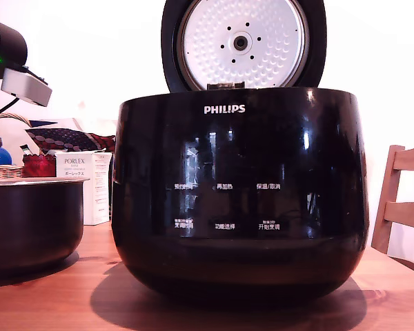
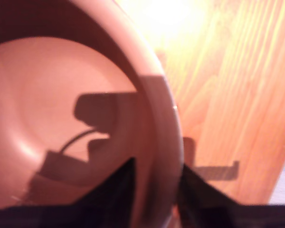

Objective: Pick up the metallic pot next to the rice cooker

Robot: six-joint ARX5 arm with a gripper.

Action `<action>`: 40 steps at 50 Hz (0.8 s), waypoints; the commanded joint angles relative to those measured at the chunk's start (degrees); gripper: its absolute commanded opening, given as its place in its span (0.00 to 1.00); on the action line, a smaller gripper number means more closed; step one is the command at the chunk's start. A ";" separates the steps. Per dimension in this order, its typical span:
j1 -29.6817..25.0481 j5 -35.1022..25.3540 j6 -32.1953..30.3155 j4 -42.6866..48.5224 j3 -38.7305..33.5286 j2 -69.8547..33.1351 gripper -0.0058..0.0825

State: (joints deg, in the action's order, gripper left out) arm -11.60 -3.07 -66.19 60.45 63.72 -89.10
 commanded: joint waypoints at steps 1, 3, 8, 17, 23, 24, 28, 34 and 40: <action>-0.33 -0.31 -0.28 0.09 -1.25 -0.13 0.12; -0.55 -0.24 -0.28 0.22 -1.25 0.00 0.07; -0.92 -0.31 -0.28 0.39 -1.25 0.39 0.04; -1.33 0.28 -0.28 0.17 -1.09 1.97 0.04; -1.46 0.85 -0.26 0.46 -1.09 4.07 0.04; -1.60 0.87 -0.26 0.57 -1.07 4.61 0.04; -2.25 1.42 -0.26 0.81 -1.07 6.45 0.04; -3.43 3.48 -0.28 0.83 -1.03 9.40 0.04; -4.94 5.11 -0.28 1.20 -1.03 12.11 0.04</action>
State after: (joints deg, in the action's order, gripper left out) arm -15.90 1.28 -66.37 62.39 62.76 -79.79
